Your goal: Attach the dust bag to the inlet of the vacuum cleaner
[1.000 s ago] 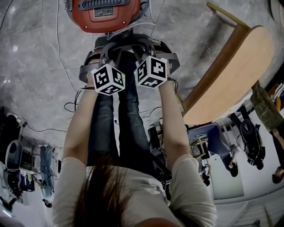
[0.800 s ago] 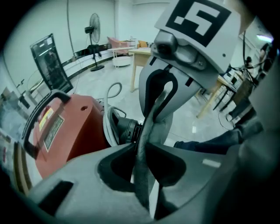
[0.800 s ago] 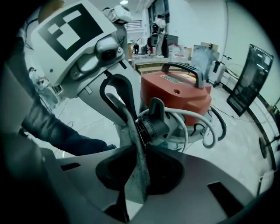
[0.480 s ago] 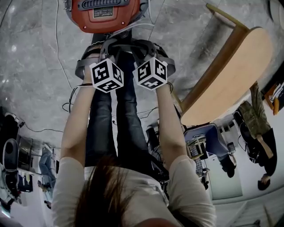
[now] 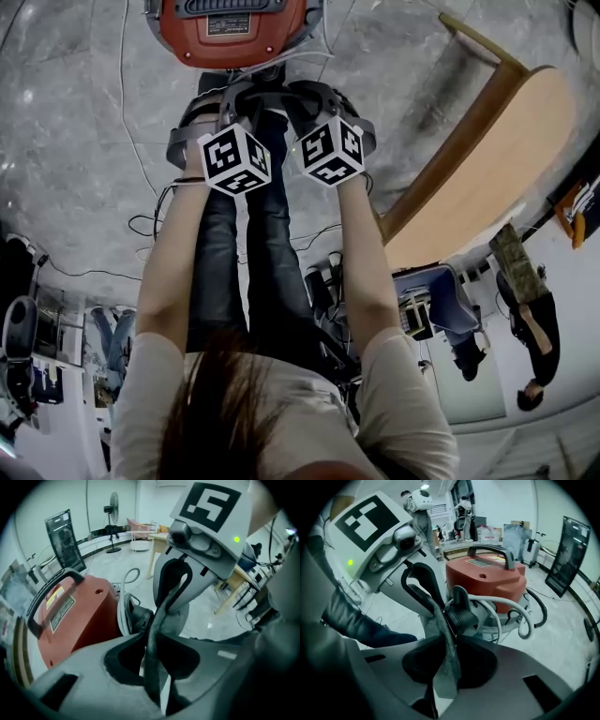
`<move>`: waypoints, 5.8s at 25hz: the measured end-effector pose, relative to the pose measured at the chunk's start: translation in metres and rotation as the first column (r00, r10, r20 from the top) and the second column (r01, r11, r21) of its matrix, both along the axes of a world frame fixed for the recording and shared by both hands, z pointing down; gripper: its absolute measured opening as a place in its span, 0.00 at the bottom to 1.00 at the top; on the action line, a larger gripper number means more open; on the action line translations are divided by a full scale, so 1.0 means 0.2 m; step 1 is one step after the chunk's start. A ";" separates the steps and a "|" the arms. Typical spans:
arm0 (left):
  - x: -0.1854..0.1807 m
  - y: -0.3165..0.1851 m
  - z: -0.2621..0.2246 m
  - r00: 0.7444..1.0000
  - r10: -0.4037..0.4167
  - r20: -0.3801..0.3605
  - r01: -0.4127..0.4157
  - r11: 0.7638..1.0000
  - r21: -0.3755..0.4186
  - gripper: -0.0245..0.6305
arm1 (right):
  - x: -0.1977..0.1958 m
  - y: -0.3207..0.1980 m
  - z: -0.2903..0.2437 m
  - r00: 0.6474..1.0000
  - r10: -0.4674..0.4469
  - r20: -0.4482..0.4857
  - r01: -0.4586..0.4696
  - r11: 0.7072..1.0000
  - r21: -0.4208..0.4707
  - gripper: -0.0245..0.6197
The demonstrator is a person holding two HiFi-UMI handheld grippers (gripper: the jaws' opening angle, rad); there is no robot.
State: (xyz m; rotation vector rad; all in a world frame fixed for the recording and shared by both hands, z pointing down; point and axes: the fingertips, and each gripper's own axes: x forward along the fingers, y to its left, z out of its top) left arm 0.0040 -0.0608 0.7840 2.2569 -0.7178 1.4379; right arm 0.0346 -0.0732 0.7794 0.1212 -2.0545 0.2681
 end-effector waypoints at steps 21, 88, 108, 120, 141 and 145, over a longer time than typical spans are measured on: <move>0.01 -0.02 -0.01 0.992 0.121 -0.034 -0.121 0.993 -0.014 0.19 | 0.00 0.00 0.00 0.998 -0.048 -0.044 0.050 0.996 0.068 0.16; -0.28 -0.37 -1.42 0.697 -0.458 -0.552 0.628 0.761 0.162 0.06 | -0.13 -0.40 -1.36 0.677 0.605 0.420 -0.660 0.751 -0.017 0.04; -0.36 -0.53 -2.54 0.710 -0.291 -0.641 0.629 0.671 0.392 0.06 | -0.06 -0.41 -2.39 0.621 0.544 0.564 -0.695 0.715 0.076 0.04; -0.24 -0.31 -3.03 0.722 -0.194 -0.665 0.601 0.651 0.464 0.06 | 0.08 -0.21 -2.87 0.593 0.494 0.636 -0.704 0.701 0.113 0.04; -0.19 0.05 -3.29 0.700 -0.129 -0.703 0.607 0.626 0.490 0.06 | 0.17 0.14 -3.16 0.476 0.462 0.748 -0.769 0.632 0.099 0.04; -0.18 0.10 -3.26 0.704 -0.094 -0.704 0.584 0.641 0.498 0.06 | 0.16 0.18 -3.13 0.467 0.466 0.752 -0.774 0.626 0.093 0.04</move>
